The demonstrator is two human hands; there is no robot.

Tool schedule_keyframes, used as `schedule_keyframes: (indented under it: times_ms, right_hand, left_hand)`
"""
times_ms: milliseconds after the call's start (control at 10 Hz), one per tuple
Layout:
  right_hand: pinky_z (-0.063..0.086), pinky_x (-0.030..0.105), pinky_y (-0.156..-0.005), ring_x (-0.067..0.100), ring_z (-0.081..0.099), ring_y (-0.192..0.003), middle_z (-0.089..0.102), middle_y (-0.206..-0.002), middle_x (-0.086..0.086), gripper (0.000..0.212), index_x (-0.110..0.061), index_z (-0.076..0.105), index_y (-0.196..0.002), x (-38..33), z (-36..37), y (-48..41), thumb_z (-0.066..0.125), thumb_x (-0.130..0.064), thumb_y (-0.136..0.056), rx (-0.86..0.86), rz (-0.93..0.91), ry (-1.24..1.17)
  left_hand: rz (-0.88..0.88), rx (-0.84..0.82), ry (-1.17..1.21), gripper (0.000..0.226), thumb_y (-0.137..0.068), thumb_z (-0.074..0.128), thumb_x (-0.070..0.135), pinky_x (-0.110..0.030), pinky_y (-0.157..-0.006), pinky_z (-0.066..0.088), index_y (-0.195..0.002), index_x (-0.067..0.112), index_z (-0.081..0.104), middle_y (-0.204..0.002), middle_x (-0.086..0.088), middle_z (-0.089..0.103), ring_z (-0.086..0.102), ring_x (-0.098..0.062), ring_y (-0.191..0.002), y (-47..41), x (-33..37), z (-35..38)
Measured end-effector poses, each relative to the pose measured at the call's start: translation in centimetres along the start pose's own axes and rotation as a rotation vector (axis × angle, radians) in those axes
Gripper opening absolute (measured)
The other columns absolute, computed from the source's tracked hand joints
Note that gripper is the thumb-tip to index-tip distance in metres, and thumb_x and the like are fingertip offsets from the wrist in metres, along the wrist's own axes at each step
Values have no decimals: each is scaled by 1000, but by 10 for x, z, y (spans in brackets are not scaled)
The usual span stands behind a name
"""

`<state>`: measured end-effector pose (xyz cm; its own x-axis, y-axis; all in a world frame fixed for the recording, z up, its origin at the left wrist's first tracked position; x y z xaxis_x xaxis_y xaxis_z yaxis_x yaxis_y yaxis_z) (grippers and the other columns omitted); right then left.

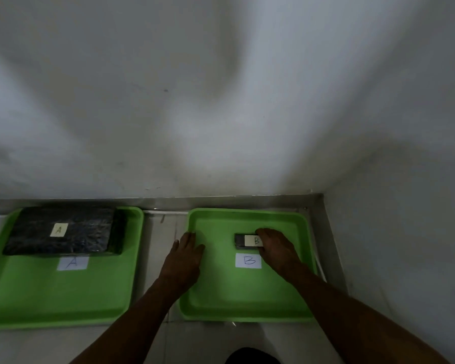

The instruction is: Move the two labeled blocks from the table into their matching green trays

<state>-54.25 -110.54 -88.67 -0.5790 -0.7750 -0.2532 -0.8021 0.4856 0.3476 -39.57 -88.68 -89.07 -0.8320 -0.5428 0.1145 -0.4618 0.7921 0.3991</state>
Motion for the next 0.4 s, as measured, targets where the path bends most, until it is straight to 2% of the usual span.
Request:
schedule_keyframes:
  times_ms: [100, 200, 400]
  right_hand:
    - [46, 38, -101, 28, 51, -121, 58, -132, 8, 46, -15, 48, -134, -2, 5, -8, 58, -9, -90, 12, -11, -16]
    - [44, 38, -104, 28, 51, -122, 58, -134, 9, 48, -15, 47, -136, -6, 5, -9, 59, -10, -89, 2, -1, -5]
    - [31, 41, -117, 29, 40, -136, 46, -147, 13, 57, -10, 37, -145, -7, 6, -7, 58, -11, -92, 21, -24, 21]
  left_hand:
    - [16, 16, 12, 54, -92, 56, 14, -57, -122, 23, -145, 8, 45, -158, -28, 28, 13, -42, -152, 2, 0, 4]
    - [23, -14, 1, 54, -95, 54, 16, -59, -123, 16, -147, 9, 42, -160, -28, 23, 7, -42, -153, 4, -2, 5]
    - [20, -39, -6, 55, -97, 48, 14, -57, -125, 7, -151, 12, 35, -162, -27, 18, 5, -41, -153, 6, -3, 0]
Point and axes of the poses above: each hand's wrist, its own y-axis away from the middle knuckle, its own z-axis out of the palm, x = y × z, the point moved 1 cm from there along -y, towards the middle knuckle
